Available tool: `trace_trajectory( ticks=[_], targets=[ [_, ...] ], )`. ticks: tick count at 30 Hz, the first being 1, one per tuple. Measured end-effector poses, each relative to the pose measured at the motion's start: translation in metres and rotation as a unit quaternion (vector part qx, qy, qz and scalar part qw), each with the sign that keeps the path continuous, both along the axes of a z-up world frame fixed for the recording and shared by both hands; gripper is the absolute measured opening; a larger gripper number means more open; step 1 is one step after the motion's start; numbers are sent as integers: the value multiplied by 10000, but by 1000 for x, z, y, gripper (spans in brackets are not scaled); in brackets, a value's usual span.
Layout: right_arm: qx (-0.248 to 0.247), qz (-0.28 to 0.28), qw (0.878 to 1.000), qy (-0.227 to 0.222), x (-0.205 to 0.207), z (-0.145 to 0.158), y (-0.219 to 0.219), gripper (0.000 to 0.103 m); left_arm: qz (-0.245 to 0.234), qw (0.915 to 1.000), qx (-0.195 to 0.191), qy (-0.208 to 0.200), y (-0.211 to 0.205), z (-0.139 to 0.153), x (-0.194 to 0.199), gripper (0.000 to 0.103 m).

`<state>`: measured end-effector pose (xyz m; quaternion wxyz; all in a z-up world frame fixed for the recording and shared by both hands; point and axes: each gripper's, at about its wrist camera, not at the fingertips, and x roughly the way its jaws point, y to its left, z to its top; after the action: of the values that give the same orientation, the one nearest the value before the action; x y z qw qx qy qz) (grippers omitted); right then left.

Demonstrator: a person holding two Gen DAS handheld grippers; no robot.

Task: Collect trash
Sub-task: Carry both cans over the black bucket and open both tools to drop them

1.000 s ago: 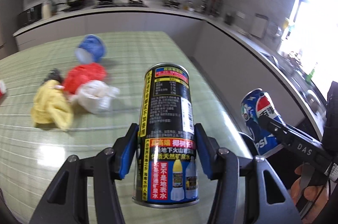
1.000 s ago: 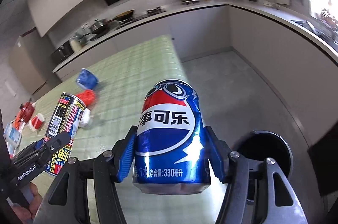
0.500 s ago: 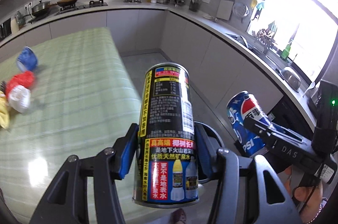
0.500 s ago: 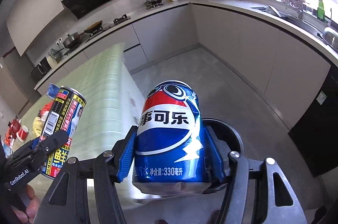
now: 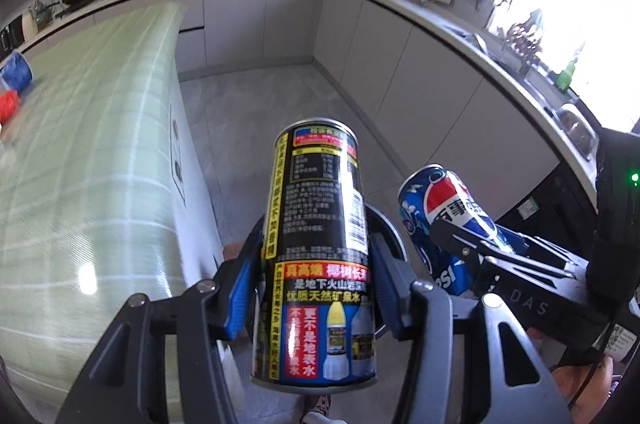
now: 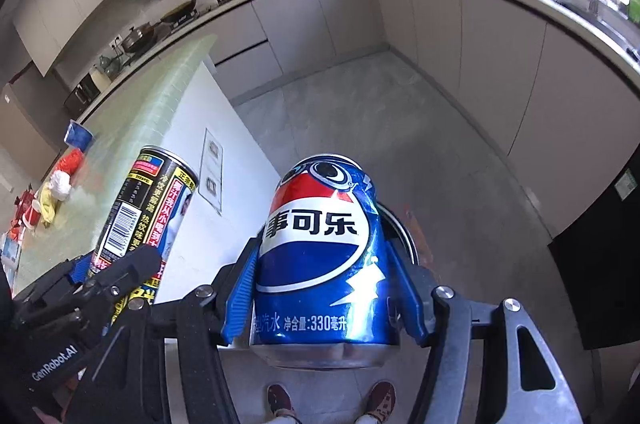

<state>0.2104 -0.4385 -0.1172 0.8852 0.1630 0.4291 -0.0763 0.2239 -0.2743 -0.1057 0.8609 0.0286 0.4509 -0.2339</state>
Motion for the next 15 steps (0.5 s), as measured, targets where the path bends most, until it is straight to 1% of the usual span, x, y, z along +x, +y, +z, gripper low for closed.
trace_trajectory(
  ticks=[4,7,15],
  targets=[
    [52,99,9999,106,5,-21,-9,63,122,9998,121,93,-6,-18,3,54],
    [61,164,9997,161,12,-32,-17,63,198,9995,203,117,-15,-28,4,54],
    [250,347,9985,342,37,-61,-19,64,255,9981,444,342,-38,-57,12,54]
  ],
)
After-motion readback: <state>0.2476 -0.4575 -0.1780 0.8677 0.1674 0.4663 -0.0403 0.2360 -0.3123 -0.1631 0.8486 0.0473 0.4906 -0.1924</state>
